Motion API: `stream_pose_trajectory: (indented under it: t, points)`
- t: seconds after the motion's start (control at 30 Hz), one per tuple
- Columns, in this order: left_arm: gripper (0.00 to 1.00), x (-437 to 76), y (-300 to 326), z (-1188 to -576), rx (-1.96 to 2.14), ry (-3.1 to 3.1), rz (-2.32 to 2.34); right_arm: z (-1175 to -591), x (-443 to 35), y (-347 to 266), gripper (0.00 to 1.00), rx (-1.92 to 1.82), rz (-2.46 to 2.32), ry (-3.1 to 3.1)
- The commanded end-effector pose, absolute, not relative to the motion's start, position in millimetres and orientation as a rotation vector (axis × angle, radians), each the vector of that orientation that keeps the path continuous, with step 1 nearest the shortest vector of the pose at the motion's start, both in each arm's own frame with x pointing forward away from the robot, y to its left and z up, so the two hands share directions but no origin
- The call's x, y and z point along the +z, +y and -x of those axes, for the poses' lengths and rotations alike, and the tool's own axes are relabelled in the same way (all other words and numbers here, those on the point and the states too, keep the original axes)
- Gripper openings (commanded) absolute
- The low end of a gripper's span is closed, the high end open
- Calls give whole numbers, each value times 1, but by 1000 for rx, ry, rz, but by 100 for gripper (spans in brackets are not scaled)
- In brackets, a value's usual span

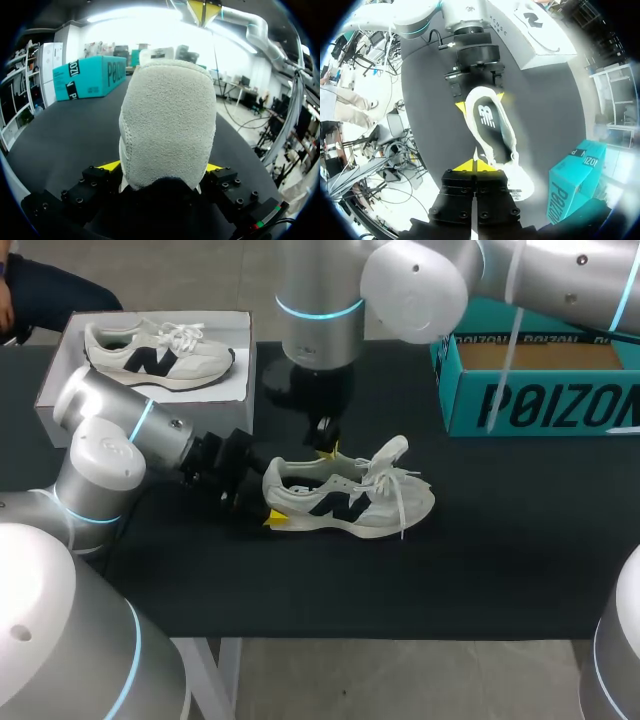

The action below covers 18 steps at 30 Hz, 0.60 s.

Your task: Take the shoe out of the shoebox, open the shoe tongue, remove and reinsert the insole, then place the shoe into the shoebox

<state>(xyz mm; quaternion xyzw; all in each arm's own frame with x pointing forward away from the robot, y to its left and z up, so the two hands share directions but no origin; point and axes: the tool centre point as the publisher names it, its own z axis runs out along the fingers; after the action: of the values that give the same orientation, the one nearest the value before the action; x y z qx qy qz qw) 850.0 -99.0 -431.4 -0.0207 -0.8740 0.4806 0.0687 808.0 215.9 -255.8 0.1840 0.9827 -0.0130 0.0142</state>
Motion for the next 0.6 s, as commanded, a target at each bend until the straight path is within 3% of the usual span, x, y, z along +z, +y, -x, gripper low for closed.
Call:
stream_pose_trajectory:
  t: [0.03,0.6]
  points:
    - [0,-432,-100,-849,1443,-2634,64,-809,-258,219,0,-49,-528,3067]
    - [0,-432,-100,-849,1443,-2634,64,-840,-308,229,0,-7,-170,3151]
